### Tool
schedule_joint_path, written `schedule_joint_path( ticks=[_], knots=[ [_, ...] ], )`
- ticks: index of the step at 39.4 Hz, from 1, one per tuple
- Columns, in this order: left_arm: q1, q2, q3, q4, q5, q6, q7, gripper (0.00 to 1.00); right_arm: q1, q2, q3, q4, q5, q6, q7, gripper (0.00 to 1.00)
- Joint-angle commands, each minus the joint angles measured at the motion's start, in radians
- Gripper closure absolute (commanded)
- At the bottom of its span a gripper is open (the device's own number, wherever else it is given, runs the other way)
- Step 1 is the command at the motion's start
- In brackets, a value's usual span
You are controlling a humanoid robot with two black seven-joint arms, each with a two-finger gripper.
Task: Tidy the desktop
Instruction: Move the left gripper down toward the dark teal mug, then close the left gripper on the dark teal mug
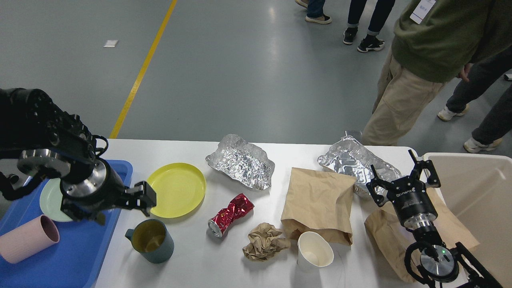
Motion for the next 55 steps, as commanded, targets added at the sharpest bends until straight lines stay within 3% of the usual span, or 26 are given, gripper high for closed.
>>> schedule_joint_path(
  ticks=[1,9,24,39,42,52,53,55],
  knots=[
    [0.145,0.007,-0.015,0.055,-0.04,0.055,0.001,0.08,0.0,0.001,0.0,0.0,0.0,0.0,0.0,0.0],
    [0.324,0.037,-0.05,0.134,-0.071,0.158,0.002,0.08,0.0,0.0,0.0,0.0,0.0,0.0,0.0,0.0],
    [0.558,0.045,-0.127,0.378,-0.069,0.152,0.004,0.05,0.0,0.0,0.0,0.0,0.0,0.0,0.0,0.0],
    [0.613,0.043,-0.187,0.433,-0.064,0.158,0.01,0.06,0.0,0.0,0.0,0.0,0.0,0.0,0.0,0.0],
    [0.611,0.05,-0.184,0.427,-0.069,0.159,0.012,0.11,0.002,0.0,0.0,0.0,0.0,0.0,0.0,0.0],
    [0.602,0.071,-0.176,0.418,-0.072,0.153,0.013,0.68,0.002,0.001,0.0,0.0,0.0,0.0,0.0,0.0],
    [0.601,0.074,-0.176,0.412,-0.072,0.152,0.013,0.78,0.002,0.001,0.0,0.0,0.0,0.0,0.0,0.0],
    [0.601,0.074,-0.176,0.41,-0.072,0.15,0.013,0.86,0.002,0.001,0.0,0.0,0.0,0.0,0.0,0.0]
  ],
)
